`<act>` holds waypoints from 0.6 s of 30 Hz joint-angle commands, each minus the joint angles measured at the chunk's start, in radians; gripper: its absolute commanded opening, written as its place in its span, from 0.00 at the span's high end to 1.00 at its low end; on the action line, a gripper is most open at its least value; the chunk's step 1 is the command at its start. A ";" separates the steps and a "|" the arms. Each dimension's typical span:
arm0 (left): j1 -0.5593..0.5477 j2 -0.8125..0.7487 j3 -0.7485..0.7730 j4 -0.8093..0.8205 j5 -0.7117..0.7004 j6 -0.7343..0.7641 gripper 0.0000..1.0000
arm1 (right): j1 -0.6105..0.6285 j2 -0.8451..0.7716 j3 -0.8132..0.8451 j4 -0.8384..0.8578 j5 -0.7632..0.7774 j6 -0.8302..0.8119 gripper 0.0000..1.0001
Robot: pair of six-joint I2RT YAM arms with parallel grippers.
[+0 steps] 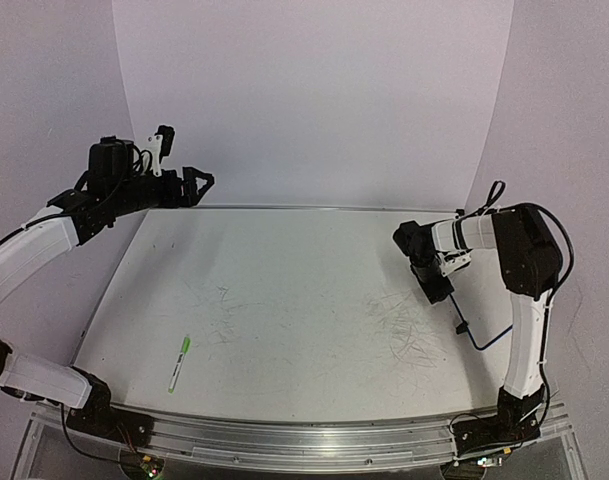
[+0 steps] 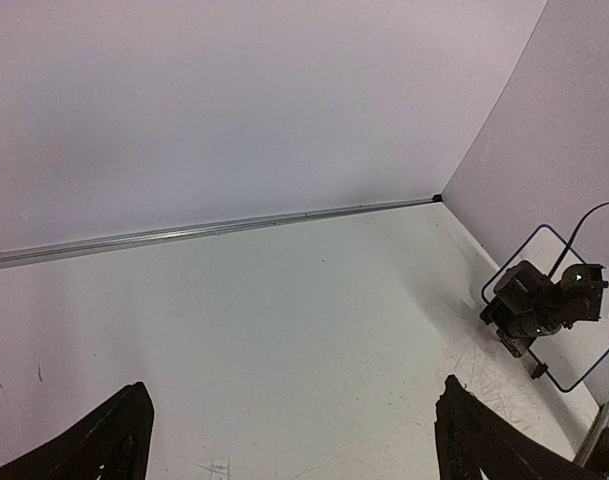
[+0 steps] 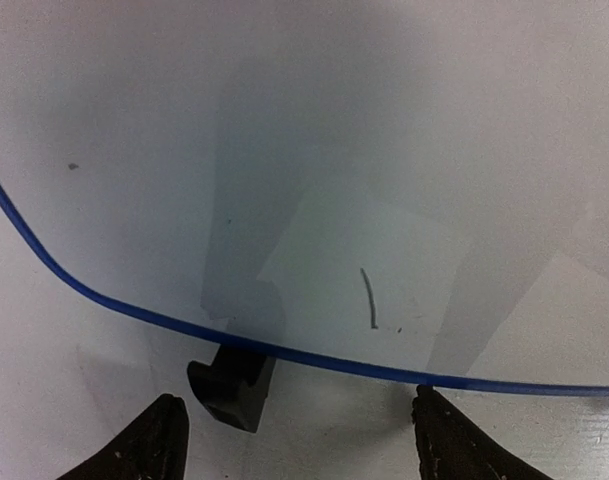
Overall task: Write a sentence on the whiteboard
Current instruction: Move the whiteboard to the center of the board.
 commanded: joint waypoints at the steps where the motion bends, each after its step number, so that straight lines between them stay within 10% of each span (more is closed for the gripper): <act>1: -0.005 -0.022 0.000 0.021 0.009 0.005 0.00 | -0.021 0.047 0.047 -0.025 0.045 0.013 0.33; 18: -0.004 -0.023 -0.001 0.026 0.028 -0.004 0.01 | -0.009 0.037 0.061 0.000 0.042 -0.116 0.70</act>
